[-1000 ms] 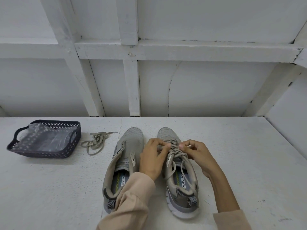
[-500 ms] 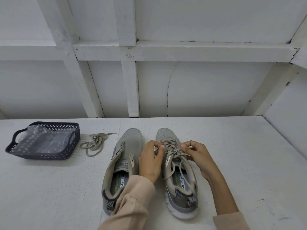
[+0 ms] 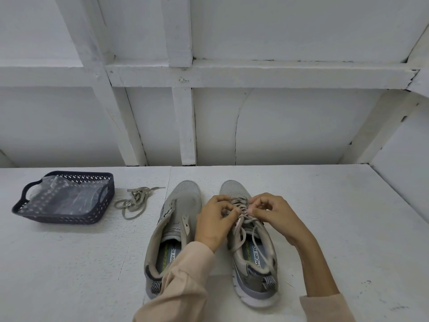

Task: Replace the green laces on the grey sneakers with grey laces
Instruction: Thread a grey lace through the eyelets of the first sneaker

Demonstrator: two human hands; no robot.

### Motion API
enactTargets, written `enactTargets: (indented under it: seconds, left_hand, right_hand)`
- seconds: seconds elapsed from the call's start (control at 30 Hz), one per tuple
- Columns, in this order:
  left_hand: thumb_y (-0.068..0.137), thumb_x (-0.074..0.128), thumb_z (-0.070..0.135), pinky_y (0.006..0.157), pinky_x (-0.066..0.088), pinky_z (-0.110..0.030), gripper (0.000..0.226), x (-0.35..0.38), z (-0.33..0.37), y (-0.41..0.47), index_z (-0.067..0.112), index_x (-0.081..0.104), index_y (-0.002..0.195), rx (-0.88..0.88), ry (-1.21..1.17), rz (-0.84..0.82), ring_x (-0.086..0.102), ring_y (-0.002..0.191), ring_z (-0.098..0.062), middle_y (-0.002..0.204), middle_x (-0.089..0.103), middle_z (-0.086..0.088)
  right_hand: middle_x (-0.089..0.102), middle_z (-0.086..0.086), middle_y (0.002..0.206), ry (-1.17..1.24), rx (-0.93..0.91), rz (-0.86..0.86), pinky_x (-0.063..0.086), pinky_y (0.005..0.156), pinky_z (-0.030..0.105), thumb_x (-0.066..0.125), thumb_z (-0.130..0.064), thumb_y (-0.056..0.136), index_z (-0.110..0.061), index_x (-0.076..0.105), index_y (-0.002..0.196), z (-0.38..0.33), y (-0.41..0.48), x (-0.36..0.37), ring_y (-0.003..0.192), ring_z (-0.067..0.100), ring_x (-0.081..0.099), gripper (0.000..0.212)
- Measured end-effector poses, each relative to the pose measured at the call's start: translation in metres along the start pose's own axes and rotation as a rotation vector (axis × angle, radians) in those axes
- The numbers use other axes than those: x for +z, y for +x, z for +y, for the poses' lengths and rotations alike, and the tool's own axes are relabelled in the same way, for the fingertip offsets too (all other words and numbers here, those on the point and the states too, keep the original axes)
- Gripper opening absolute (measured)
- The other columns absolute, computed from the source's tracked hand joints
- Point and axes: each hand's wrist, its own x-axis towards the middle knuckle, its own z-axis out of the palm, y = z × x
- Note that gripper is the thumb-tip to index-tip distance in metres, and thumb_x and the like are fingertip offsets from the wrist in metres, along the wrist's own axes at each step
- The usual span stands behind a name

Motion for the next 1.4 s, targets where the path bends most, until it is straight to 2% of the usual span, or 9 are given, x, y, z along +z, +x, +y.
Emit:
enactTargets:
  seconds: [0.13,0.4,0.5,0.6,0.83,0.97,1.07,1.23,1.4]
  left_hand:
    - [0.089,0.05,0.043,0.094,0.047,-0.039,0.024,0.005,-0.001,-0.007,0.022,0.063,0.085,0.031,0.095,0.009,0.059,0.102,-0.008,0.122,0.051,0.015]
    - [0.099,0.044,0.029,0.1,0.04,-0.04,0.022,0.004,-0.004,-0.013,0.016,0.059,0.09,-0.03,0.05,0.031,0.055,0.105,-0.006,0.123,0.046,0.019]
    - [0.093,0.047,0.04,0.102,0.041,-0.042,0.021,0.003,-0.002,-0.012,0.025,0.059,0.085,-0.03,-0.01,0.04,0.057,0.107,-0.007,0.121,0.05,0.017]
    - [0.092,0.061,0.038,0.095,0.046,-0.025,0.02,0.003,0.001,-0.009,0.019,0.066,0.089,-0.004,-0.023,0.016,0.059,0.096,-0.002,0.125,0.052,0.01]
    - [0.09,0.056,0.037,0.094,0.048,-0.041,0.018,0.008,-0.005,-0.008,0.024,0.06,0.078,0.049,0.0,0.074,0.059,0.097,-0.002,0.122,0.053,0.012]
    - [0.099,0.048,0.025,0.102,0.04,-0.048,0.017,0.013,-0.015,-0.011,0.025,0.055,0.084,-0.03,-0.049,0.156,0.054,0.108,-0.008,0.125,0.05,0.016]
    - [0.097,0.047,0.029,0.102,0.041,-0.047,0.019,0.01,-0.015,-0.011,0.02,0.059,0.085,-0.058,-0.119,0.162,0.052,0.107,-0.005,0.12,0.053,0.018]
    - [0.084,0.055,0.051,0.096,0.043,-0.031,0.031,0.004,0.001,-0.01,0.022,0.062,0.092,-0.025,-0.09,0.099,0.049,0.088,0.024,0.121,0.055,0.011]
    - [0.083,0.063,0.046,0.095,0.05,-0.032,0.033,0.006,-0.002,-0.007,0.016,0.07,0.095,0.034,-0.02,0.081,0.055,0.092,0.004,0.123,0.056,0.006]
  right_hand:
    - [0.062,-0.003,0.113,-0.056,0.01,-0.041,0.045,0.08,0.028,0.06,-0.004,0.091,-0.016,0.06,0.073,0.001,0.0,0.002,0.09,0.012,0.057,0.021]
    - [0.068,0.011,0.115,0.294,0.143,-0.075,0.05,0.096,0.042,0.05,-0.003,0.098,0.009,0.059,0.102,0.018,-0.006,-0.007,0.1,0.026,0.061,0.016]
    - [0.07,0.016,0.105,0.241,0.121,-0.073,0.052,0.093,0.038,0.061,-0.016,0.094,-0.002,0.065,0.097,0.011,-0.008,-0.006,0.09,0.022,0.063,0.015]
    - [0.072,0.016,0.095,0.121,0.092,-0.073,0.053,0.088,0.038,0.074,-0.033,0.083,-0.011,0.07,0.092,0.006,-0.007,-0.003,0.083,0.026,0.066,0.023]
    - [0.068,0.007,0.11,0.084,0.052,0.006,0.053,0.077,0.033,0.064,-0.006,0.09,-0.009,0.065,0.079,0.009,-0.001,0.002,0.082,0.016,0.061,0.012]
    - [0.065,0.013,0.113,0.33,0.154,0.026,0.055,0.074,0.027,0.05,-0.002,0.098,0.007,0.06,0.095,0.016,-0.003,-0.002,0.092,0.022,0.062,0.014]
    - [0.066,0.018,0.108,0.488,0.195,0.035,0.054,0.077,0.027,0.05,-0.002,0.098,0.001,0.062,0.087,0.016,-0.009,-0.005,0.092,0.02,0.065,0.016]
    - [0.071,0.004,0.085,0.282,0.135,-0.018,0.052,0.068,0.019,0.071,-0.027,0.084,-0.006,0.066,0.089,0.002,-0.01,0.0,0.077,0.01,0.065,0.022]
    - [0.073,0.008,0.076,0.16,0.069,0.005,0.051,0.067,0.025,0.076,-0.02,0.082,-0.006,0.069,0.083,0.001,-0.004,0.002,0.069,0.014,0.065,0.016]
